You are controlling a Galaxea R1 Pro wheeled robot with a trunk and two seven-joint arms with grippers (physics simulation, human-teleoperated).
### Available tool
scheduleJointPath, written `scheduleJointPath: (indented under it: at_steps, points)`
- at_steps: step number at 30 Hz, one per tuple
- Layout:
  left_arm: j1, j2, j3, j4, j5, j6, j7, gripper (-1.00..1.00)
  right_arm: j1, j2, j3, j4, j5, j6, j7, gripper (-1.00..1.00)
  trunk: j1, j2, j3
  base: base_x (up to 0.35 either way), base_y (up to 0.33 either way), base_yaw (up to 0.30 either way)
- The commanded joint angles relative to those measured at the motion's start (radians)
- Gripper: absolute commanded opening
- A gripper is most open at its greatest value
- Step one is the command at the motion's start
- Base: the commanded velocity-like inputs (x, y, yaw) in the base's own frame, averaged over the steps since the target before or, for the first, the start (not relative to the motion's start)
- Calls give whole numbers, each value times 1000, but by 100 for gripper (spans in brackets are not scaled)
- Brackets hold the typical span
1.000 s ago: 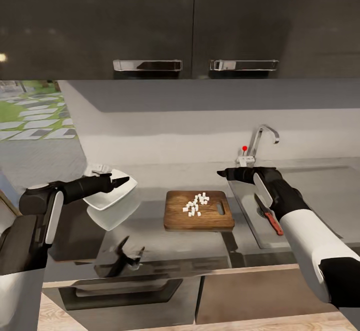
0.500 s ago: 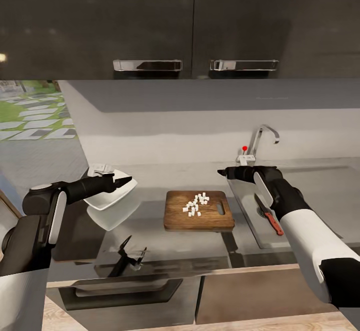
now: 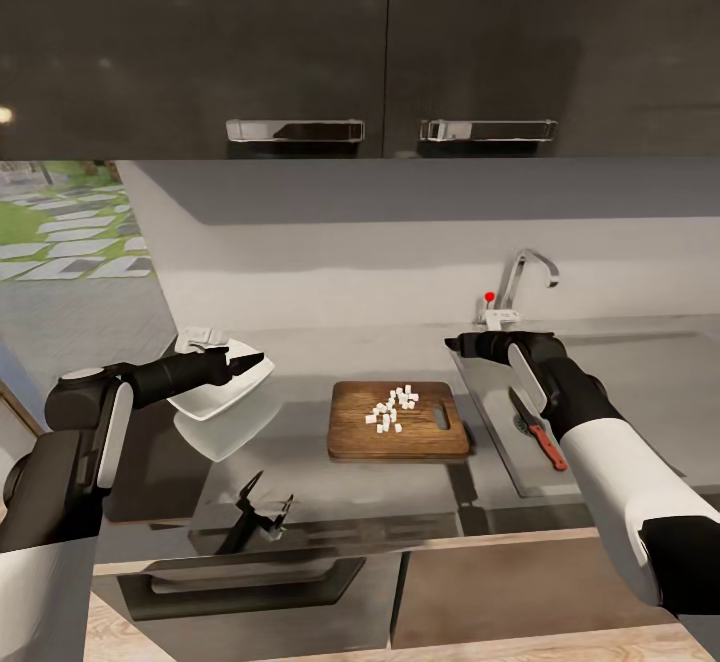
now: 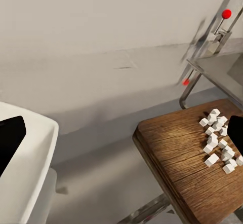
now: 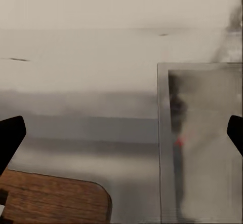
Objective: In the kitchen, take the Vidalia onion out of the sink, dice it on the chopping board with the paring knife, put the diced onion into the bowl on the countertop, then place both the paring knife and the chopping board into the sink.
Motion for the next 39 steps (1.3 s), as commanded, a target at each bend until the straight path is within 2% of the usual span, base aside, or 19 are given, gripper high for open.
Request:
scheduleJointPath:
  at_steps: [1,26,30,36,39]
  points:
    - [-1,0,1,-1,0,7,-4,100,-1,-1,3,-1,-8,4,-5,100,0,-1,-1,0,0,0]
    - [-1,0,3,-1,0,7,-3,100,-1,-1,-4,-1,-8,7,-9,100,0,-1,-1,0,45,0]
    - [-1,0,3,-1,0,7,-3,100,-1,-1,-5,-1,-8,21,-10,100,0,-1,-1,0,3,0]
    - [-1,0,3,-1,0,7,-3,100,-1,-1,-7,-1,-8,94,-12,100,0,-1,-1,0,0,0]
    - [-1,0,4,-1,0,7,-3,100,-1,-1,-7,-1,-8,107,-23,100,0,-1,-1,2,0,0]
